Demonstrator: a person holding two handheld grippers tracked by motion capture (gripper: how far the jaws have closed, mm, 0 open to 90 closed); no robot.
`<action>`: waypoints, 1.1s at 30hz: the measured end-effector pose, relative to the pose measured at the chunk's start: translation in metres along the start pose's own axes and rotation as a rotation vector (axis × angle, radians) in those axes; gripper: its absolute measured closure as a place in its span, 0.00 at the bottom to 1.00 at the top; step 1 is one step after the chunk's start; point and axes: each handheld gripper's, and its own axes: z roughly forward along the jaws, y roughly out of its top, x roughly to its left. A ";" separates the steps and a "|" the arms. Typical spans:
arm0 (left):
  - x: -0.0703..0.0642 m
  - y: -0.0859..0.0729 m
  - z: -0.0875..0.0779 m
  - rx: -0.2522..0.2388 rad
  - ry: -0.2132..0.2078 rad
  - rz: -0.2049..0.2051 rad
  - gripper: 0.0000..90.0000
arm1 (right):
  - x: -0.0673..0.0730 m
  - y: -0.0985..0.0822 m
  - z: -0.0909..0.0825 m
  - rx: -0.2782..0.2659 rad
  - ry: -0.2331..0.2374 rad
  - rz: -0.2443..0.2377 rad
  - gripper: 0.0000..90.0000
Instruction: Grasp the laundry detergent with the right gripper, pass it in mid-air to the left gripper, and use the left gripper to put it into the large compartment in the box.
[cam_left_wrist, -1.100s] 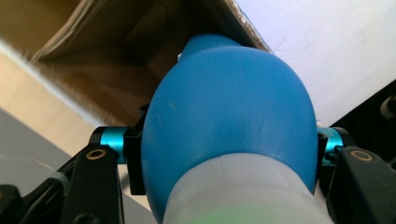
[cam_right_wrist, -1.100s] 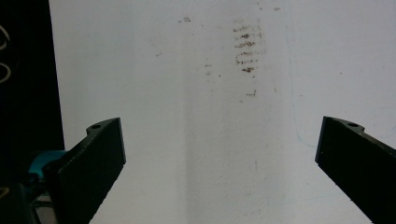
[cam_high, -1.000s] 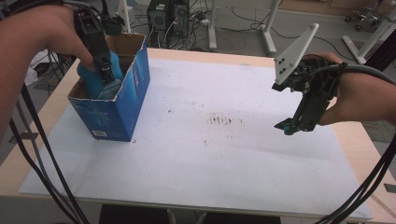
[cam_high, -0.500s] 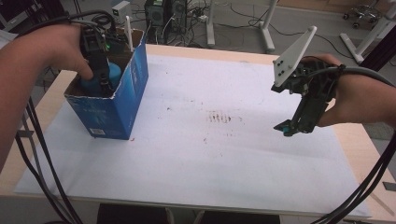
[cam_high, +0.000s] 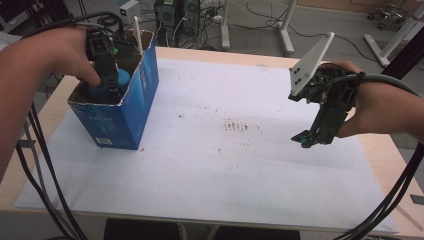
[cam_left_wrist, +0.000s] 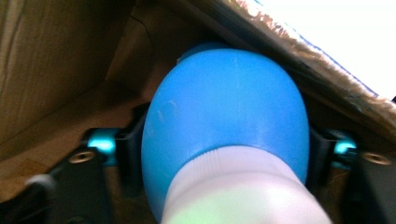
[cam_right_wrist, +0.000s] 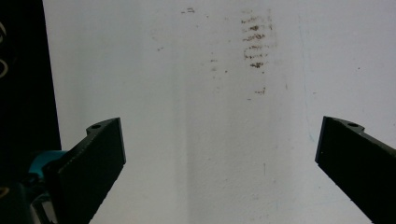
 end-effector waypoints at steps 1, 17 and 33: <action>-0.001 0.000 -0.001 -0.002 -0.001 -0.001 0.34 | 0.000 0.000 0.000 -0.001 0.000 -0.001 0.01; -0.010 -0.004 -0.036 0.015 0.038 0.001 0.24 | -0.002 -0.001 -0.001 -0.006 0.007 0.002 0.01; -0.038 0.011 -0.093 -0.026 0.080 0.071 0.17 | -0.008 0.003 -0.008 0.009 0.025 -0.002 0.01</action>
